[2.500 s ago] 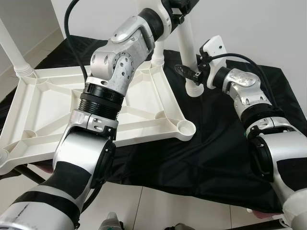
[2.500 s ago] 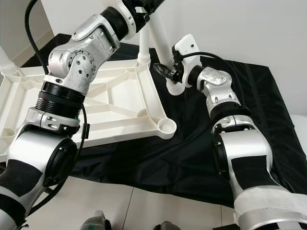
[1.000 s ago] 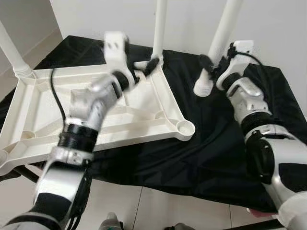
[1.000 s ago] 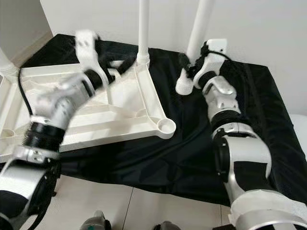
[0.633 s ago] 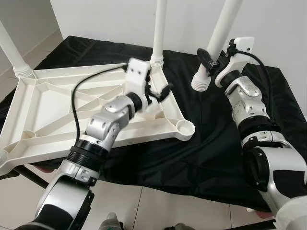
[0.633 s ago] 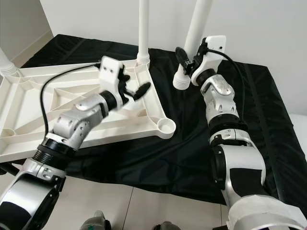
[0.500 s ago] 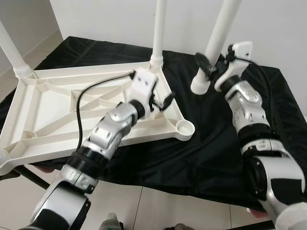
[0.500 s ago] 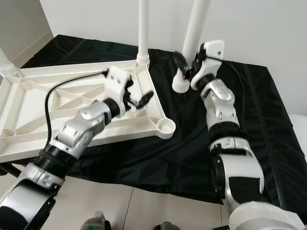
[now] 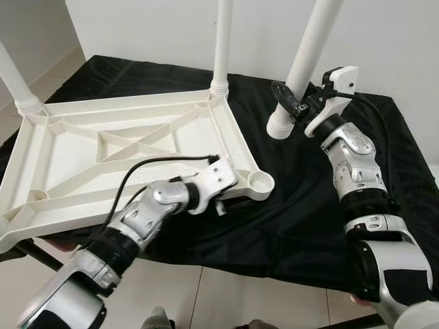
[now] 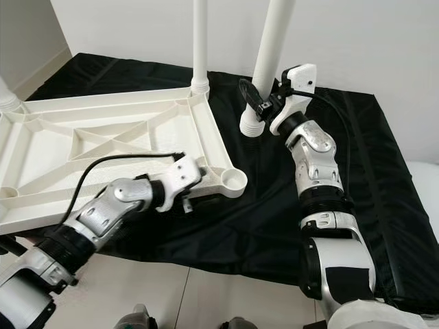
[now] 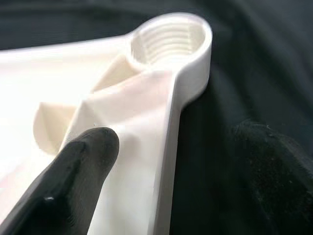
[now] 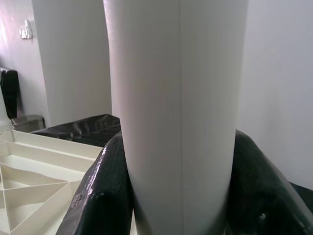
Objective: Building children table
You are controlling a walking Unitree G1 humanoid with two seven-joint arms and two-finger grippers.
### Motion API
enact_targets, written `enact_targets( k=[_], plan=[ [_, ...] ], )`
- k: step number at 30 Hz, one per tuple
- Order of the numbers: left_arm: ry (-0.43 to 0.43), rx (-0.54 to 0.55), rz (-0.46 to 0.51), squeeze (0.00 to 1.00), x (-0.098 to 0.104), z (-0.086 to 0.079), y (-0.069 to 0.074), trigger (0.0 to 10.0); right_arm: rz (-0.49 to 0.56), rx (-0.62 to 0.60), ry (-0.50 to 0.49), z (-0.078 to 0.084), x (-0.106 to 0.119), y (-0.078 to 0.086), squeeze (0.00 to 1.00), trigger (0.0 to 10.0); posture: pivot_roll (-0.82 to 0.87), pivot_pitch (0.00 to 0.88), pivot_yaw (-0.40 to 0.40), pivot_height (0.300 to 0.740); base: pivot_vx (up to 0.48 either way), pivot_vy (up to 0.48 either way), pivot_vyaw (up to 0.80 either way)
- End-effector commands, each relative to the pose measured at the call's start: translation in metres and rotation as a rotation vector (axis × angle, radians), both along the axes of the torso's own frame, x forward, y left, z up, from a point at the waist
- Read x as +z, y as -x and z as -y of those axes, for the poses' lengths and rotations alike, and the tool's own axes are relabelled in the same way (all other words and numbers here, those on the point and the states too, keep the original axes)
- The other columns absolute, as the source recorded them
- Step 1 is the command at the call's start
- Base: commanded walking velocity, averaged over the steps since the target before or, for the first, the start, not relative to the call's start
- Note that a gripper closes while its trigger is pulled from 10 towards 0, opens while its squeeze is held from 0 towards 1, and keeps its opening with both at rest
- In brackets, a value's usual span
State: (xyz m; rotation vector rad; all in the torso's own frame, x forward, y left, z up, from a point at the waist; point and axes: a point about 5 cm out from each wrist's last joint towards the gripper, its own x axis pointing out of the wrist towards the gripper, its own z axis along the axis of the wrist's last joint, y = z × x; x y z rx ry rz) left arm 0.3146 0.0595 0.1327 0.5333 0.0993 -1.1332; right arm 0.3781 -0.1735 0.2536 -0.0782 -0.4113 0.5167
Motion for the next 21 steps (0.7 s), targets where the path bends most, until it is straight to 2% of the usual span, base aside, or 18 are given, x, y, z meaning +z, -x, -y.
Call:
enact_targets(
  k=[1, 15, 17, 19, 21],
  plan=[
    [-0.041, 0.002, 0.0, 0.0, -0.008, -0.004, 0.001, 10.0, 0.007, 0.025, 0.008, -0.004, 0.001, 0.002, 0.0, 10.0, -0.01, 0.0, -0.009, 0.74, 0.0, 0.0, 0.0],
    [-0.054, 0.015, -0.041, 0.0, -0.012, -0.016, -0.006, 10.0, 0.01, 0.03, -0.002, -0.006, 0.0, 0.01, 0.0, 10.0, -0.01, 0.0, 0.002, 0.74, 0.0, 0.0, 0.0],
    [-0.042, 0.059, -0.089, 0.0, -0.014, -0.022, -0.012, 10.0, 0.01, 0.029, 0.002, -0.005, 0.0, 0.011, 0.0, 10.0, -0.01, 0.0, 0.003, 0.74, 0.0, 0.0, 0.0],
    [-0.042, 0.059, -0.089, 0.0, -0.014, -0.022, -0.012, 10.0, 0.01, 0.029, 0.002, -0.005, 0.0, 0.011, 0.0, 10.0, -0.01, 0.0, 0.003, 0.74, 0.0, 0.0, 0.0],
    [-0.025, 0.149, -0.137, 0.0, -0.011, -0.028, -0.022, 10.0, 0.015, 0.032, 0.003, -0.006, 0.001, 0.013, 0.0, 10.0, -0.01, 0.0, 0.004, 0.74, 0.0, 0.0, 0.0]
  ],
)
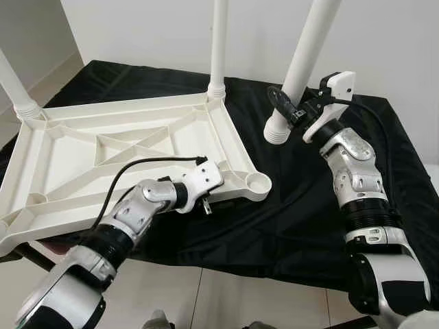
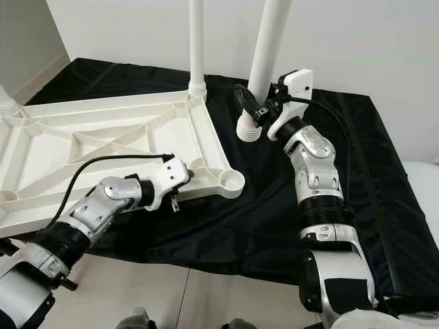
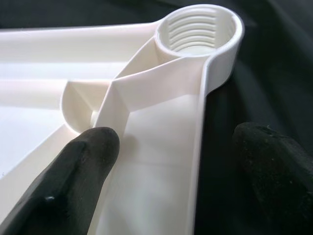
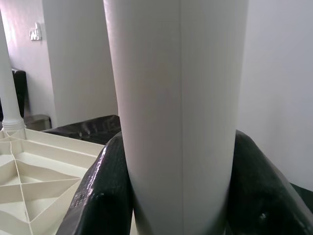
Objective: Building children table
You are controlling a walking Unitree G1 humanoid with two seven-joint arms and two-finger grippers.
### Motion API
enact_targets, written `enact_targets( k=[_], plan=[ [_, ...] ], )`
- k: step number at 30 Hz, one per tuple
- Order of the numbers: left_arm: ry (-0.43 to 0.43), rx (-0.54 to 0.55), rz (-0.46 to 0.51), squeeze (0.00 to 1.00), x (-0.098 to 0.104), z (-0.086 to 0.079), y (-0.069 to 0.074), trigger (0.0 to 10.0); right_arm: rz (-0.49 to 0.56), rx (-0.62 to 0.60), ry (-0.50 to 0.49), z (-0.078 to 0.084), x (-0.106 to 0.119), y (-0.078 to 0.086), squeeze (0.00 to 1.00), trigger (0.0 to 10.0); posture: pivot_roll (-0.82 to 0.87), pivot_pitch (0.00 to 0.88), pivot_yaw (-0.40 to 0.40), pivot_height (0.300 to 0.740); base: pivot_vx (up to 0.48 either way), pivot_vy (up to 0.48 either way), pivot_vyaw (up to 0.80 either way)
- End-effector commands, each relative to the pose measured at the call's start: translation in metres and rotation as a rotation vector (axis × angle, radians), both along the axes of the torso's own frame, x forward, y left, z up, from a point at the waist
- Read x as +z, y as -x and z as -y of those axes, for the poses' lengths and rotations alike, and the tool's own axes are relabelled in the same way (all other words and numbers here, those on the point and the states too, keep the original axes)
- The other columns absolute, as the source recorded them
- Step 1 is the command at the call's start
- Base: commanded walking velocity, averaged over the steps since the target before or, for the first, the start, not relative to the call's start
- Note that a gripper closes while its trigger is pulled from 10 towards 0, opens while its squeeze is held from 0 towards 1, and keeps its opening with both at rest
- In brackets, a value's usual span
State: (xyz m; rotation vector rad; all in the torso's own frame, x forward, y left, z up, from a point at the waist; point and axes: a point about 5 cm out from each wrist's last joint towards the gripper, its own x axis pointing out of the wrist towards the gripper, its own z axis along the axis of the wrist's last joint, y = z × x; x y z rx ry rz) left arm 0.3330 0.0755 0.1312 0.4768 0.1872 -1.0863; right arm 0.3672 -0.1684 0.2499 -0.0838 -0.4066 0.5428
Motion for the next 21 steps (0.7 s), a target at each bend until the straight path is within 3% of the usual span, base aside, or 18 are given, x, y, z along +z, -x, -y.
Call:
enact_targets(
  k=[1, 8, 9, 10, 11, 16, 21],
  plan=[
    [-0.029, 0.078, -0.055, 0.0, -0.009, -0.012, -0.004, 10.0, 0.018, 0.008, -0.009, -0.001, 0.005, 0.002, 0.0, 10.0, -0.01, 0.0, 0.004, 0.74, 0.0, 0.0, 0.0],
    [-0.067, 0.067, -0.127, 0.0, -0.011, -0.017, -0.004, 10.0, 0.009, 0.04, -0.017, -0.002, -0.001, 0.008, 0.0, 10.0, -0.02, 0.0, 0.006, 0.74, 0.0, 0.0, 0.0],
    [-0.08, 0.046, -0.138, 0.0, -0.013, -0.017, -0.002, 7.2, 0.0, 0.043, -0.019, -0.001, -0.004, 0.011, 0.0, 10.0, -0.02, 0.0, 0.007, 0.74, 0.0, 0.0, 0.0],
    [-0.085, 0.032, -0.145, 0.0, -0.014, -0.018, -0.001, 7.2, -0.005, 0.045, -0.02, 0.0, -0.007, 0.012, 0.0, 10.0, -0.02, 0.0, 0.007, 0.74, 0.0, 0.0, 0.0],
    [-0.097, 0.005, -0.145, 0.0, -0.015, -0.018, 0.001, 0.0, -0.013, 0.05, -0.028, 0.001, -0.01, 0.014, 0.0, 10.0, -0.02, 0.0, 0.008, 0.74, 0.0, 0.0, 0.0],
    [-0.138, -0.043, -0.151, 0.0, -0.019, -0.022, 0.005, 0.0, -0.032, 0.056, -0.045, 0.003, -0.02, 0.021, 0.0, 10.0, -0.02, 0.0, 0.012, 0.74, 0.0, 0.0, 0.0],
    [-0.209, -0.087, -0.147, 0.0, -0.024, -0.03, 0.007, 0.0, -0.071, 0.111, -0.096, 0.0, -0.04, 0.039, 0.0, 10.0, -0.03, 0.0, 0.017, 0.74, 0.0, 0.0, 0.0]
  ],
)
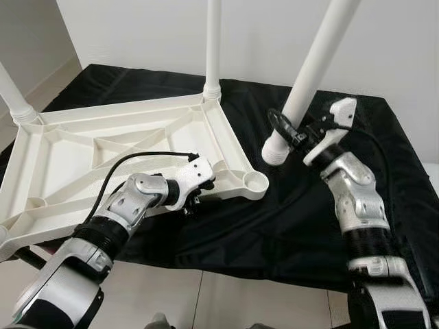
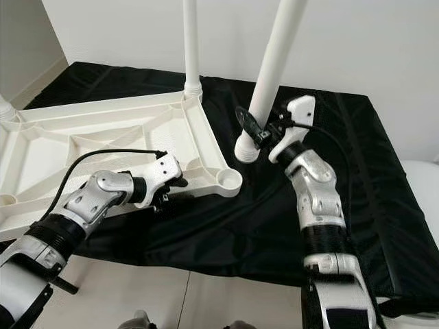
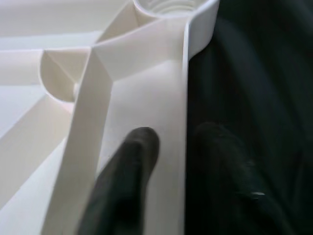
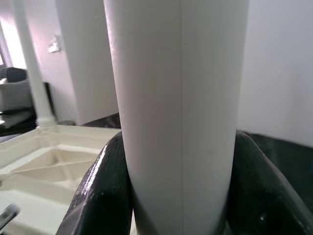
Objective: Building children table
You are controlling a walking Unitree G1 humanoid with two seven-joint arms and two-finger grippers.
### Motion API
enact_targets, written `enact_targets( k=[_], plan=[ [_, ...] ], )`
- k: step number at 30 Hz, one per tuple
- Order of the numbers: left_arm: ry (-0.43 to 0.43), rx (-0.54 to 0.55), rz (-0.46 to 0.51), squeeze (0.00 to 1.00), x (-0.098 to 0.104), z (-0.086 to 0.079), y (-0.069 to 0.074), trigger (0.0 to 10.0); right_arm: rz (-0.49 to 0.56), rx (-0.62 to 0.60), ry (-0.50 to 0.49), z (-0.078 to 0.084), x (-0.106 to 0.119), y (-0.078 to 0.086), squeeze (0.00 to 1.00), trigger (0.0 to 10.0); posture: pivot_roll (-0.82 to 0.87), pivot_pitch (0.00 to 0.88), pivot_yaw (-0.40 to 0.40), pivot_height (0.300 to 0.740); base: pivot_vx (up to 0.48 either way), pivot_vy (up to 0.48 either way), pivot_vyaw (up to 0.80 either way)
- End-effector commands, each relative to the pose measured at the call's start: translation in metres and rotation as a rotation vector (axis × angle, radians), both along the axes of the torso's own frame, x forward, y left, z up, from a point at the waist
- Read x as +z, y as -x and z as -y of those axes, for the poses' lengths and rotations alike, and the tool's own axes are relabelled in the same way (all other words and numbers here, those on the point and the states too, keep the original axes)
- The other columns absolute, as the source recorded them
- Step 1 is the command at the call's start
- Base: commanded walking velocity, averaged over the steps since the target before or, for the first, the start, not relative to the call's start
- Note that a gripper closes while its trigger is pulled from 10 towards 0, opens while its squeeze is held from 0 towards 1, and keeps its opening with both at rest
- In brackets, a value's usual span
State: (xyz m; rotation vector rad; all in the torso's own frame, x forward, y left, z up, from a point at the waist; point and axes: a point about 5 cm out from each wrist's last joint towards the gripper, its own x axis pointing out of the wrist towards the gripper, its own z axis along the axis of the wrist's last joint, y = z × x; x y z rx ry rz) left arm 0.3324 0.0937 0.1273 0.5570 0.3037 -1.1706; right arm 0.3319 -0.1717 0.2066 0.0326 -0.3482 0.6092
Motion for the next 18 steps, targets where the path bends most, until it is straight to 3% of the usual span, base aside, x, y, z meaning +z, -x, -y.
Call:
enact_targets(
  k=[1, 4, 11, 12, 15, 16, 18],
  plan=[
    [-0.089, -0.011, -0.071, 0.0, -0.02, -0.012, 0.007, 0.0, 0.016, 0.027, -0.019, -0.003, 0.004, 0.004, 0.0, 10.0, -0.03, 0.0, 0.017, 0.74, 0.0, 0.0, 0.0],
    [-0.122, -0.006, -0.055, 0.0, -0.021, -0.018, 0.004, 0.0, 0.007, 0.06, -0.056, -0.005, 0.003, 0.01, 0.0, 10.0, -0.03, 0.0, 0.016, 0.74, 0.0, 0.0, 0.0],
    [-0.156, -0.002, -0.036, 0.0, -0.022, -0.022, 0.002, 0.0, 0.008, 0.082, -0.043, -0.007, 0.003, 0.014, 0.0, 10.0, -0.03, 0.0, 0.013, 0.74, 0.0, 0.0, 0.0],
    [-0.175, -0.003, -0.025, 0.0, -0.022, -0.023, 0.001, 10.0, 0.005, 0.087, -0.038, -0.006, 0.003, 0.014, 0.0, 10.0, -0.03, 0.0, 0.007, 0.74, 0.0, 0.0, 0.0],
    [-0.181, -0.001, -0.013, 0.0, -0.021, -0.026, 0.0, 10.0, -0.005, 0.099, -0.013, -0.005, 0.002, 0.014, 0.0, 10.0, -0.03, 0.0, -0.002, 0.74, 0.0, 0.0, 0.0],
    [-0.178, 0.0, -0.011, 0.0, -0.021, -0.027, 0.0, 4.5, -0.014, 0.104, 0.008, -0.004, -0.001, 0.015, 0.0, 10.0, -0.02, 0.003, -0.004, 0.74, 0.0, 0.0, 0.0],
    [-0.174, 0.001, -0.011, 0.0, -0.021, -0.027, 0.0, 4.5, -0.02, 0.106, 0.022, -0.004, -0.002, 0.015, 0.0, 10.0, -0.02, 0.003, -0.004, 0.74, 0.0, 0.0, 0.0]
  ],
)
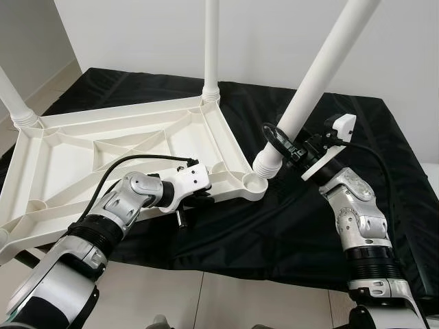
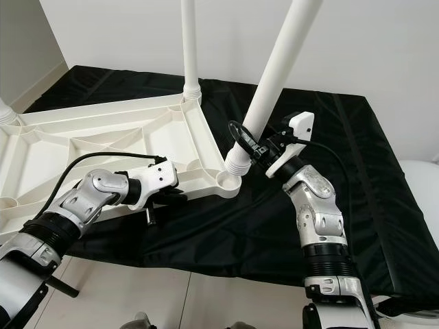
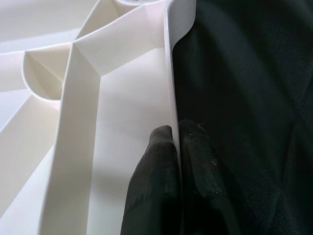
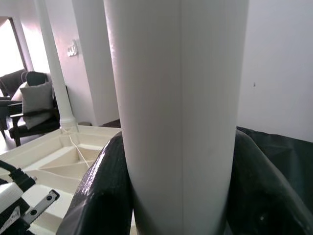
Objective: Building children table
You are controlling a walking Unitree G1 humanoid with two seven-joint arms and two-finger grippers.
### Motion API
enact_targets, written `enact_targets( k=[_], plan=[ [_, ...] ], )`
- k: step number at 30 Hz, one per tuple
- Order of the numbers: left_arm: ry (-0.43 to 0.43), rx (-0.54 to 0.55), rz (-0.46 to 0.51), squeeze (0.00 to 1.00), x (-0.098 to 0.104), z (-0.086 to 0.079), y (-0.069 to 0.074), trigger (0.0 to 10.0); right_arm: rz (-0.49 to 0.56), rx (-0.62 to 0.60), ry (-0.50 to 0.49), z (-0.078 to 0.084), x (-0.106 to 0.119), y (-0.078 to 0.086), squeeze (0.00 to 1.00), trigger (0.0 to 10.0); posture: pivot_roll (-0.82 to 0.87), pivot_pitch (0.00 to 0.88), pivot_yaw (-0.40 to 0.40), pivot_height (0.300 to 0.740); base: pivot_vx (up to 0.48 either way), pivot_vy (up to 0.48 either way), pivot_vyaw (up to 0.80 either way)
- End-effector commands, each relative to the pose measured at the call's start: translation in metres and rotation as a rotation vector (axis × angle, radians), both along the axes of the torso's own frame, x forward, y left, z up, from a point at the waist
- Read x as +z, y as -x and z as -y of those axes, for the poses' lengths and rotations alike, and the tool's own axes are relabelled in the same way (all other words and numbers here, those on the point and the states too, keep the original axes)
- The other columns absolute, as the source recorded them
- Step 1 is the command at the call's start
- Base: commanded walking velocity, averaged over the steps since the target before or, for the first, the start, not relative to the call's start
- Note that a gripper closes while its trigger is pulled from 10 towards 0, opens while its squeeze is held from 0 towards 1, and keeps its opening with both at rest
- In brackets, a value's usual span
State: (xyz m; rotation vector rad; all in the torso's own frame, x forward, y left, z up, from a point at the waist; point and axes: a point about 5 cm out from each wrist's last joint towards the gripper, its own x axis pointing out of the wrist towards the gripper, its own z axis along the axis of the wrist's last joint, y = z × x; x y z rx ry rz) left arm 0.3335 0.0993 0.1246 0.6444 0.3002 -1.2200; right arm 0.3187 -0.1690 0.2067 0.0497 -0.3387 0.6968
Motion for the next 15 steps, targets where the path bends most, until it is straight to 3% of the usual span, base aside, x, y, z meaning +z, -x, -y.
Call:
enact_targets(
  k=[1, 10, 15],
  plan=[
    [-0.103, 0.07, -0.037, 0.0, -0.018, -0.023, 0.002, 0.0, -0.018, 0.022, 0.031, -0.001, -0.004, 0.002, 0.0, 10.0, -0.02, 0.007, -0.008, 0.74, 0.0, 0.0, 0.0],
    [-0.115, 0.026, -0.04, 0.0, -0.017, -0.027, 0.006, 0.0, -0.031, 0.036, 0.044, -0.004, -0.007, 0.005, 0.0, 10.0, -0.02, 0.011, -0.01, 0.74, 0.0, 0.0, 0.0],
    [-0.117, -0.101, -0.017, 0.0, -0.007, -0.02, 0.02, 0.0, -0.033, 0.036, 0.057, -0.003, -0.007, 0.006, 0.0, 10.0, -0.02, 0.011, -0.01, 0.74, 0.0, 0.0, 0.0]
  ],
)
